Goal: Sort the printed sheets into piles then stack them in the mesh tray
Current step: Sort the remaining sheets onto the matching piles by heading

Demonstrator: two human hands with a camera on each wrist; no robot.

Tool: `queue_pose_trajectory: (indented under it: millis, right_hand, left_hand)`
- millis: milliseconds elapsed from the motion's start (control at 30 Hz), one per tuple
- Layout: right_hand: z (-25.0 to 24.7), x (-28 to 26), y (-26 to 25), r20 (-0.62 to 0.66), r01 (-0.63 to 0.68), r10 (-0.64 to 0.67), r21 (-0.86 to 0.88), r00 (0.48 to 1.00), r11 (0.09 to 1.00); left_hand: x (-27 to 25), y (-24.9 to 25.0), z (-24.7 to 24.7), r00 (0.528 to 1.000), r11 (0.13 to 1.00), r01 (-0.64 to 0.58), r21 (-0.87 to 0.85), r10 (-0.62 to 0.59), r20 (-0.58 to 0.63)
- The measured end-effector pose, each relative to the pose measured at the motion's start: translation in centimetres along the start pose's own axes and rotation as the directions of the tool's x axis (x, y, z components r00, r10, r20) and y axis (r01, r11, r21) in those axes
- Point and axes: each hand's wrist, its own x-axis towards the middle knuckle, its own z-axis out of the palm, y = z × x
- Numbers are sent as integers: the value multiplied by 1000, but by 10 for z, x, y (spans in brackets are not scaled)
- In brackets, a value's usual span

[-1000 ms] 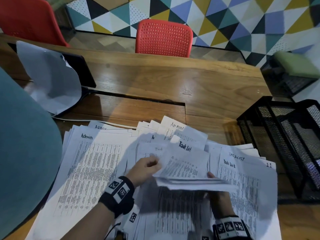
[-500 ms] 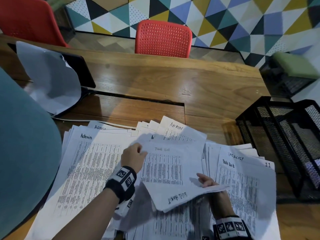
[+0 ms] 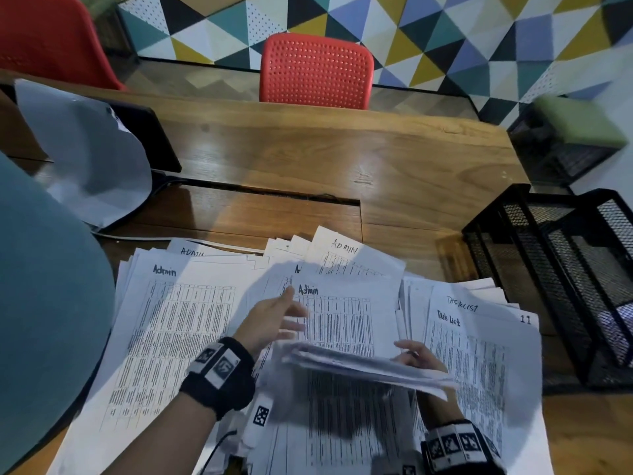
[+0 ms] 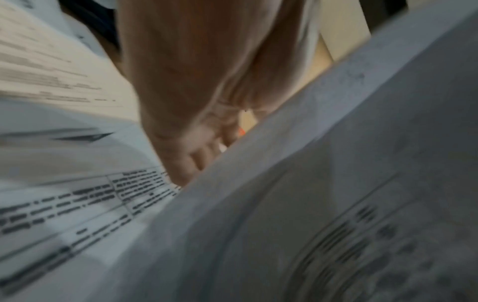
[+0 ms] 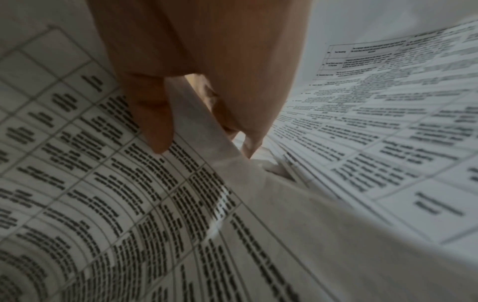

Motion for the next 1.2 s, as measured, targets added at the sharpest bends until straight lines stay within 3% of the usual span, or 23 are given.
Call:
queue_pose_trajectory:
  millis: [33, 67, 100, 133, 167, 200, 233, 267, 400, 467, 567, 700, 800, 933, 1000, 1067, 1100, 1133, 1200]
  right_hand:
    - [2, -6, -6, -72, 6, -13, -98, 997, 995]
    - [-4, -7, -5, 31, -15, 20, -156, 999, 988]
    - [-12, -5, -3, -59, 55, -64, -133, 996, 990]
    - [-14, -1, -8, -107, 54, -68, -130, 992, 990]
    - [-8, 1, -8, -124, 84, -111, -203, 986, 976]
    - [5, -2, -10, -130, 1, -39, -275, 991, 962]
    - [12, -5, -13, -210, -95, 42, -249, 977, 964]
    - [13, -9, -10, -283, -147, 50, -334, 958, 931]
    - [34, -23, -21, -368, -198, 7, -484, 930, 852]
    - [42, -26, -38, -404, -143, -57, -448, 913, 883]
    - [34, -36, -62, -504, -42, -159, -364, 849, 930]
    - [-20, -51, -107, -591, -44, -308, -505, 746, 862]
    - [-65, -55, -131, -637, -244, -323, -638, 700, 730]
    - [-94, -44, -137, -712, -570, -292, -693, 639, 442]
    - [-79, -32, -136, -686, -592, -390, -728, 615, 347]
    - [-43, -22, -134, -558, -462, -549, -828, 622, 318]
    - [-27, -17, -128, -481, -382, -587, -876, 651, 294]
    - [-9, -12, -121, -432, -307, -559, -901, 708, 307]
    - [20, 0, -94, -453, -284, -301, -837, 839, 467]
  left_hand:
    - [7, -3, 2, 989, 990, -23, 138, 43, -142]
    - [13, -6, 3, 971, 965, -33, 262, 92, -219]
    - [17, -9, 6, 960, 936, -26, 350, 121, -252]
    - [21, -11, 9, 950, 912, -13, 411, 139, -279]
    - [24, -10, 13, 939, 889, 17, 458, 144, -313]
    - [27, -10, 16, 926, 872, 48, 486, 144, -349]
    - [29, -9, 19, 915, 857, 90, 508, 131, -382]
    - [32, -8, 22, 908, 839, 135, 526, 108, -406]
    - [36, 0, 29, 902, 730, 274, 626, 30, -430]
    - [36, 2, 27, 905, 651, 312, 692, 19, -425]
    - [31, 1, 24, 928, 620, 282, 732, 19, -373]
    - [23, -12, 23, 941, 722, 106, 684, 149, -304]
    - [15, -17, 17, 914, 842, -41, 538, 249, -319]
    - [9, -18, 5, 938, 969, -87, 232, 159, -309]
    - [9, -19, -2, 956, 988, -77, 133, 111, -270]
    - [6, -20, -7, 967, 995, -65, 75, 81, -242]
    - [3, -19, -7, 973, 996, -72, 48, 81, -216]
    - [2, -18, -8, 979, 997, -78, 26, 82, -189]
    - [-3, -16, -7, 986, 995, -96, -7, 94, -140]
